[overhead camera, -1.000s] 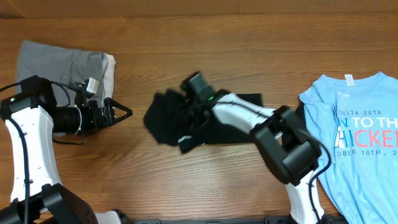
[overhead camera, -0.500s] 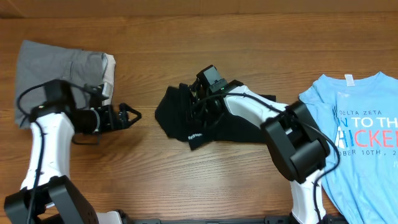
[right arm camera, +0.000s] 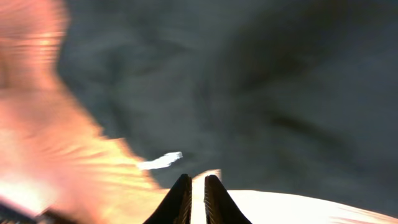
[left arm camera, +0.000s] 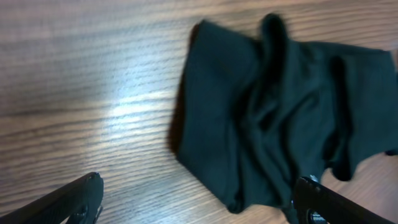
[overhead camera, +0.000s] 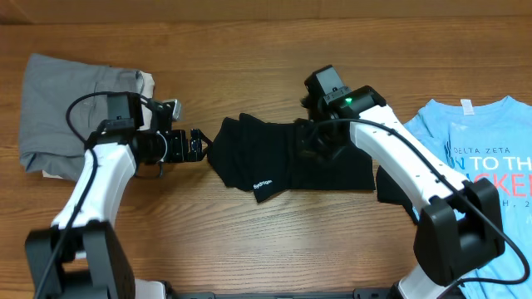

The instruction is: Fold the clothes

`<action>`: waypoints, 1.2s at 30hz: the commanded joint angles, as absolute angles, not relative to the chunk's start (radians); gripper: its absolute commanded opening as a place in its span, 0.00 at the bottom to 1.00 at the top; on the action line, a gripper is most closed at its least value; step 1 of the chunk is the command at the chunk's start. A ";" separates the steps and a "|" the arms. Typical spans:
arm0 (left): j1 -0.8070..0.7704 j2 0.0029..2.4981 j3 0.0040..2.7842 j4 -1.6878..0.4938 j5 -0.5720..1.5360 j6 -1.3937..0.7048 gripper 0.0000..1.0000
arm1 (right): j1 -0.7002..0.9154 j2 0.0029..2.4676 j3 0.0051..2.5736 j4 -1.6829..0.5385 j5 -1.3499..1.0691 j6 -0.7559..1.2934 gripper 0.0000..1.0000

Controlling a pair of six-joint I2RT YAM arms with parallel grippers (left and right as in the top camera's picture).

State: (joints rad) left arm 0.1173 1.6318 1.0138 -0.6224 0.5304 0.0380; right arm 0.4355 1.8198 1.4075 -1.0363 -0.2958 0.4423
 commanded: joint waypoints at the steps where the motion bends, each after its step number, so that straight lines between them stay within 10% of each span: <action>1: 0.118 1.728 0.999 -0.611 0.524 -0.001 1.00 | 0.416 1.844 1.356 -1.042 -0.195 0.485 0.11; 29: -0.049 1.969 0.999 -0.418 0.685 -0.053 1.00 | 0.397 1.864 1.137 -0.802 -0.215 0.529 0.10; 36: -0.096 1.969 0.999 -0.387 0.681 -0.091 0.85 | 0.397 1.864 1.137 -0.797 -0.219 0.528 0.09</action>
